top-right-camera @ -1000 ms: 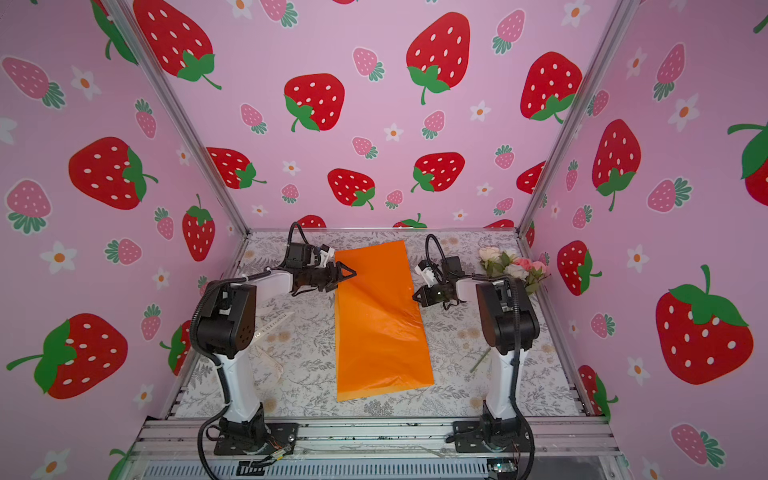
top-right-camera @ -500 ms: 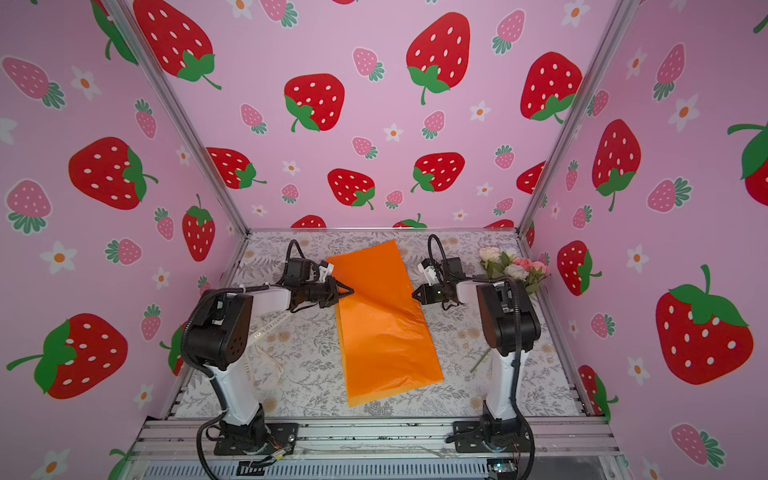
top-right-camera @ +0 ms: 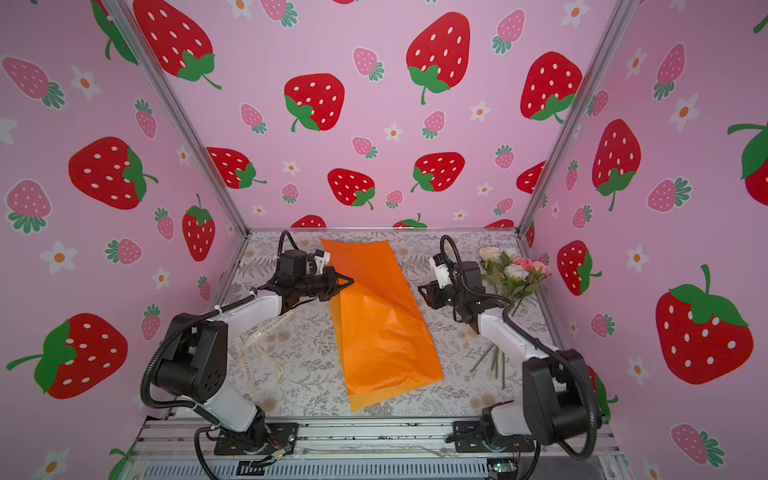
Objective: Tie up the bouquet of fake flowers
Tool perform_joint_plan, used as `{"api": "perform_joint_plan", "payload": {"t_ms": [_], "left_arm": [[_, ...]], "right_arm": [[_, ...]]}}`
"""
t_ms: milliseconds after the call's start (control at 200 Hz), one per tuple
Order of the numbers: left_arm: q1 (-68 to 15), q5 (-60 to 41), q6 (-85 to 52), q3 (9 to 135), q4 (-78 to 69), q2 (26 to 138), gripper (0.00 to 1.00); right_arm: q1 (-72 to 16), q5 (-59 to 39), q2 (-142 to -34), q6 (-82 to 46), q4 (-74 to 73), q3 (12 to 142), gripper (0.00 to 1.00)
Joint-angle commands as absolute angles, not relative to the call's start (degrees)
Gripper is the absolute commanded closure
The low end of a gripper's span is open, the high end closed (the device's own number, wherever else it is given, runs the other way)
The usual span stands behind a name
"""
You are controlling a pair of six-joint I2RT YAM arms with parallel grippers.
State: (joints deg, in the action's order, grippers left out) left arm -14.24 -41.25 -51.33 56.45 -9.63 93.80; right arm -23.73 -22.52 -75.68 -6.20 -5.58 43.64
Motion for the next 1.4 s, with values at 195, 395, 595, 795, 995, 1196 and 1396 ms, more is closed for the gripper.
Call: {"api": "perform_joint_plan", "payload": {"t_ms": [195, 395, 595, 795, 995, 1196, 1396], "left_arm": [[-13.53, -37.05, -56.03, 63.12, 0.5, 88.8, 0.93], [-13.27, -34.6, -58.25, 64.06, 2.12, 87.43, 0.93], [-12.81, -34.63, -58.95, 65.31, 2.63, 87.76, 0.93], [-12.61, -34.98, -60.03, 64.85, 0.58, 87.71, 0.93], [-12.45, -35.68, -60.43, 65.17, 0.7, 87.56, 0.93], [-12.41, -35.75, -62.29, 62.87, -1.76, 86.78, 0.93], [-12.4, -35.53, -62.53, 62.3, -1.36, 86.13, 0.92]], "right_arm": [[-49.38, -10.88, -58.87, 7.12, -21.22, 28.79, 0.45], [-65.52, -1.5, -58.65, 17.63, -20.31, 29.17, 0.38], [-78.37, 7.43, -61.34, 26.3, -22.81, 25.24, 0.37], [-88.52, 22.09, -66.16, 29.09, -34.91, 20.54, 0.37], [-90.0, 29.39, -69.93, 27.44, -39.45, 18.51, 0.36], [-88.84, 43.64, -77.57, 27.6, -46.7, 20.2, 0.33], [-87.89, 48.64, -78.95, 24.44, -50.15, 20.86, 0.49]]}}
